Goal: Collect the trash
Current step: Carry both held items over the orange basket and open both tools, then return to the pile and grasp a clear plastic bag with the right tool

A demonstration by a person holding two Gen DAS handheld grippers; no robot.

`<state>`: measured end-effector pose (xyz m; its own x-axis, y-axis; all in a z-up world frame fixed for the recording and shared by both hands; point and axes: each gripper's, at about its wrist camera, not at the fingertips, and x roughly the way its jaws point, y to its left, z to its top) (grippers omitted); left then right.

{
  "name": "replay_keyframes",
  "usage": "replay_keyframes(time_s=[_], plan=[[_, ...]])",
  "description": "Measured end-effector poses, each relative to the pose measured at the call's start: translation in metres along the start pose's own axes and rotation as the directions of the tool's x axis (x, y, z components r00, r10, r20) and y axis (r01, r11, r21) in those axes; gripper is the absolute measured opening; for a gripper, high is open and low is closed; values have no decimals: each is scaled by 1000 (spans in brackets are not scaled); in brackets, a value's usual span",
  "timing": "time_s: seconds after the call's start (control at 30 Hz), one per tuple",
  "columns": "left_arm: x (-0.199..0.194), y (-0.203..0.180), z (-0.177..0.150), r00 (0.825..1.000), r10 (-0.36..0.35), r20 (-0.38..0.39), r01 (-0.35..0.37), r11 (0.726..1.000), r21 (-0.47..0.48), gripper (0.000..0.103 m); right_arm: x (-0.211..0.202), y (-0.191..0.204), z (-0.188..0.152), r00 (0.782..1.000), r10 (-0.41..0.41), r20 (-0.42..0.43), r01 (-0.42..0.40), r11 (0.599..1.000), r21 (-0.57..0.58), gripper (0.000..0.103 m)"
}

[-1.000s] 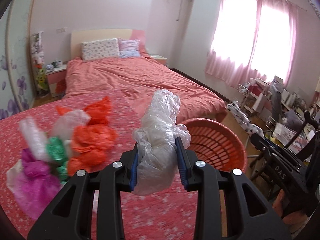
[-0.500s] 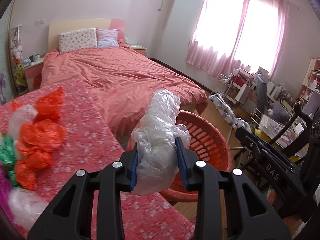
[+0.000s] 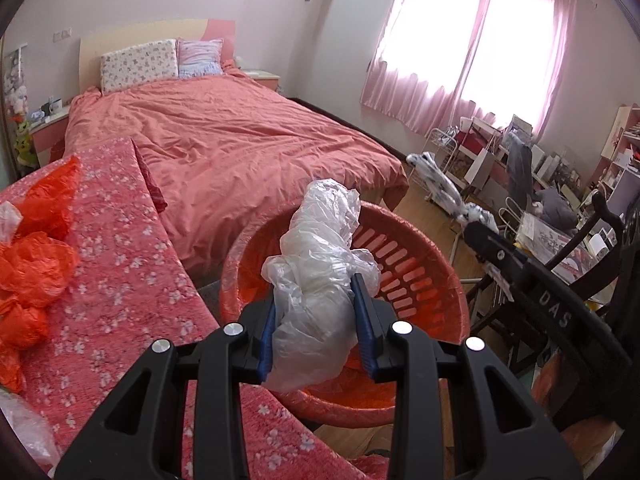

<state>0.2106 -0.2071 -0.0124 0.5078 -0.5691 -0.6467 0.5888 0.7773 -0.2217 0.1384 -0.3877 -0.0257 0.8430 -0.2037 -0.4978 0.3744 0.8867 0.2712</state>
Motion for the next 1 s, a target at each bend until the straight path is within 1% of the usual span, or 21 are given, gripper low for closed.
replay_keyframes(time_s=[0.03,0.07,0.1,0.13,0.2,0.4,0.5,0.67,0.83,0.9,1.0], plan=[[2,0,0,1000,3,-7,-3,1000,0,35,4,-2,0,1000,4,-6,-4,1000,9,19],[5,1,0,1000,5,-14,-5,1000,-4,38,7,-6,1,1000,5,-9,-5,1000,14,20],[7,1,-1,1000,4,-22,-4,1000,-7,43,10,-8,1,1000,7,-14,-6,1000,21,22],[8,1,-2,1000,9,-30,-9,1000,-8,44,13,-9,0,1000,7,-19,-7,1000,26,24],[10,2,-4,999,22,-39,-22,1000,-6,50,17,-12,-1,1000,6,-26,-5,999,35,34],[12,13,-11,996,50,-67,-53,998,-35,56,16,-15,-7,999,-14,-37,16,999,48,47],[6,18,-13,995,73,-71,-77,996,-49,56,10,-10,-11,999,-39,-30,39,999,15,55],[-20,30,-17,992,123,-38,-125,990,-58,57,-6,3,-14,998,-57,-10,56,998,-38,63],[-58,52,-25,982,191,8,-190,978,-83,57,-26,30,-19,999,-48,7,48,994,-103,69],[-75,61,-28,976,217,25,-213,972,-102,57,-36,47,-23,1000,-25,12,26,990,-138,71],[-109,82,-35,958,280,63,-269,953,-142,58,-47,80,-33,999,33,3,-32,982,-186,73]])
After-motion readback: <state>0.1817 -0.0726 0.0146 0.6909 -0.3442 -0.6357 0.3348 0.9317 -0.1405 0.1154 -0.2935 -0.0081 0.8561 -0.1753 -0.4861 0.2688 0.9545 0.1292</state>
